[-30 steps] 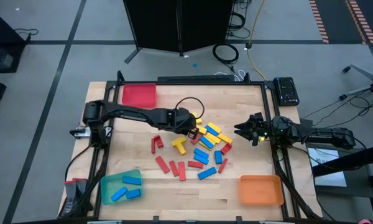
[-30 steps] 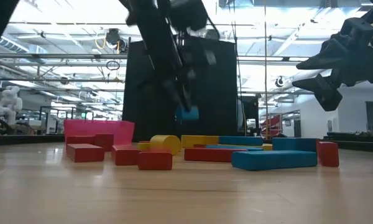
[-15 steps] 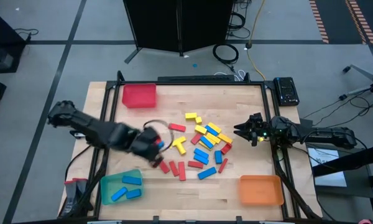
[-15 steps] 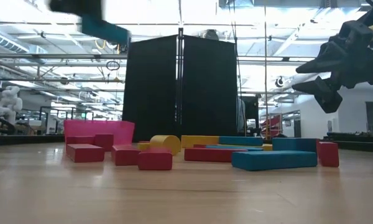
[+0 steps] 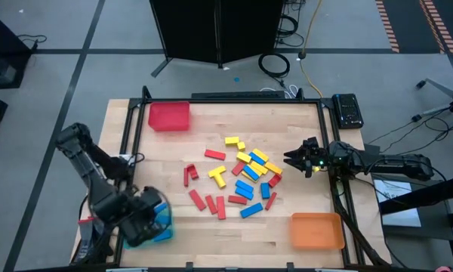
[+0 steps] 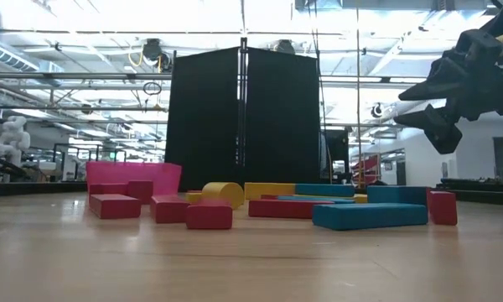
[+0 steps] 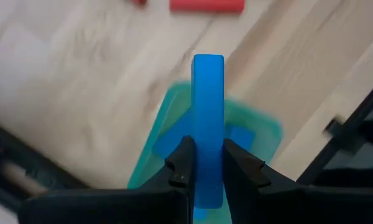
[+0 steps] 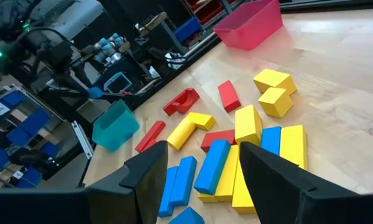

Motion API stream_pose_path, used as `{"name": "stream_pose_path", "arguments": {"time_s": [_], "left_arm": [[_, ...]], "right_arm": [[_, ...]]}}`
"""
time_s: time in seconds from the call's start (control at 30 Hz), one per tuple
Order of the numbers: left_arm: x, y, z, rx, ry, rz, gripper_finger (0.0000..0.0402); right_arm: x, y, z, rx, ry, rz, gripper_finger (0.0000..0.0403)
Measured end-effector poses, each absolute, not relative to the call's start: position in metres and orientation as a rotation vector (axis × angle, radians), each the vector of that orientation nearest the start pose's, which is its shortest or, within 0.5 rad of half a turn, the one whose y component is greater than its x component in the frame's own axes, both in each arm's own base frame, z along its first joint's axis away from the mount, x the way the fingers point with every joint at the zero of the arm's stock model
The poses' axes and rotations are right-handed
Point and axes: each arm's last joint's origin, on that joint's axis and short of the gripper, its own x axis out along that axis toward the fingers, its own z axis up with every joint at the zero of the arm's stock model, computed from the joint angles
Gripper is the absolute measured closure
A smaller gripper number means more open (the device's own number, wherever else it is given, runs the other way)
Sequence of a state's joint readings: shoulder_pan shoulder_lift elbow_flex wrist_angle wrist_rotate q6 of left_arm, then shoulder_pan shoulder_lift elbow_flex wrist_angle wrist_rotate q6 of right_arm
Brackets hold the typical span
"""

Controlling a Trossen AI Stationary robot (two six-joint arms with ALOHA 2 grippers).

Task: Sort blocks
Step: Put the blue block into the green bin

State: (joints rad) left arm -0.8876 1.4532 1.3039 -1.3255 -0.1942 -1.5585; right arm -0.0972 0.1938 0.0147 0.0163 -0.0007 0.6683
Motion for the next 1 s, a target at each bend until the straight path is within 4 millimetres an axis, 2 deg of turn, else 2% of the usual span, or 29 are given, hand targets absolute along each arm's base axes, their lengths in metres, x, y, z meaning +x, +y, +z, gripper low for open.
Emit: {"name": "stream_pose_path", "arguments": {"time_s": [0.27,0.5,0.87,1.0], "left_arm": [[0.129,-0.214,0.262,-0.542,1.364,0.443,0.0347],[0.103,-0.217,0.235,-0.575,1.459,0.552,0.0347],[0.091,-0.217,0.199,-0.585,1.503,0.521,0.0347],[0.089,-0.213,0.197,-0.553,1.51,0.553,0.0309]], "right_arm": [[0.108,-0.01,0.154,0.675,0.124,-0.146,0.0204],[0.108,-0.01,0.154,0.675,0.124,-0.147,0.0204],[0.108,-0.01,0.154,0.701,0.122,-0.149,0.0204],[0.108,-0.01,0.154,0.701,0.121,-0.148,0.0204]]}}
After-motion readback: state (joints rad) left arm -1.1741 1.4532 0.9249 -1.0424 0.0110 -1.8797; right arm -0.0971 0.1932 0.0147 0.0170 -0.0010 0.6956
